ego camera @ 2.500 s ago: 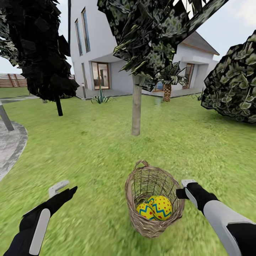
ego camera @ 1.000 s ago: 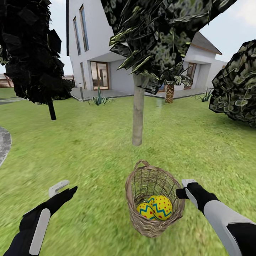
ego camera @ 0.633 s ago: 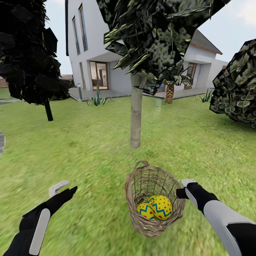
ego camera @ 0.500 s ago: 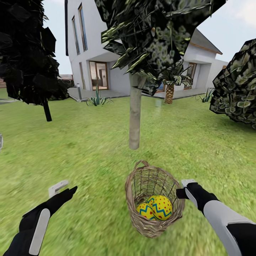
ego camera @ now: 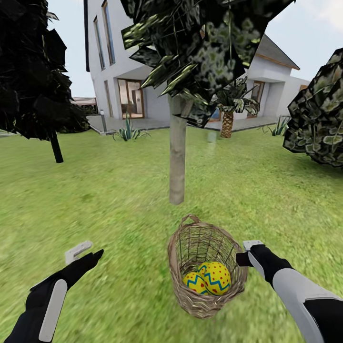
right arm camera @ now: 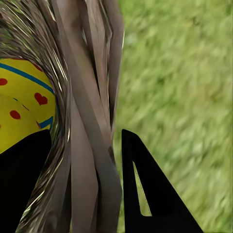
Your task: Take the three Easter eggs out of the wicker basket on the lawn in the garden, then place them on the lawn next to a single tree (choose any tree) so that all three eggs are next to the same tree and none are left in the basket.
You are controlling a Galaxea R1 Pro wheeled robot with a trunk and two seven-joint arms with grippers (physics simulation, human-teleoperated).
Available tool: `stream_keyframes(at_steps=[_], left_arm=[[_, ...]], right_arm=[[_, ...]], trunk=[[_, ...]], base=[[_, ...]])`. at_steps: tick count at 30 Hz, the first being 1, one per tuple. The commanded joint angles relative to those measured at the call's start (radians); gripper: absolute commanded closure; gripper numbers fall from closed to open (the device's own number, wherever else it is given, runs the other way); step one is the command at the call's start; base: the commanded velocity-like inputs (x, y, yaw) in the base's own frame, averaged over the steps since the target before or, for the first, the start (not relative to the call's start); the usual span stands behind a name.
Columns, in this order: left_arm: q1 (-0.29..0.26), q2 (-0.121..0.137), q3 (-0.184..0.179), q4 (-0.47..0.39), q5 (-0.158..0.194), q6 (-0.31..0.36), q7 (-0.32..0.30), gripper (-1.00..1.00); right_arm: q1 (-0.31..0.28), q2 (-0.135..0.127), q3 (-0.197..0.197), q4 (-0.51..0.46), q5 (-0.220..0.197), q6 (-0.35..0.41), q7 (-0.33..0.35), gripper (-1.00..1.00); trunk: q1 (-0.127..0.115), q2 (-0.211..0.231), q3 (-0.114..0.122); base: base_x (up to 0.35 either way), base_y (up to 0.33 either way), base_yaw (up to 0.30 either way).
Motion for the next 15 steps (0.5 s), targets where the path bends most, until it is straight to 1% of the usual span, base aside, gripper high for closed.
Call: stream_keyframes(at_steps=[1, 7, 15], left_arm=[[-0.001, 0.000, 0.001, -0.001, 0.010, 0.007, 0.004, -1.00], [-0.001, 0.001, 0.002, -0.001, 0.011, 0.008, 0.004, -1.00], [-0.001, 0.001, 0.003, -0.003, 0.011, 0.009, 0.004, -1.00]], right_arm=[[-0.001, -0.001, 0.005, -0.002, -0.011, 0.005, 0.002, 1.00], [-0.001, -0.001, 0.006, -0.002, -0.010, 0.006, 0.002, 1.00], [0.000, -0.001, 0.005, -0.002, -0.011, 0.005, 0.002, 1.00]], trunk=[[0.000, 0.000, -0.003], [0.000, 0.000, -0.012], [0.000, 0.000, -0.024]], base=[[0.321, -0.017, 0.000], [0.329, 0.004, 0.033], [0.330, 0.082, 0.065]])
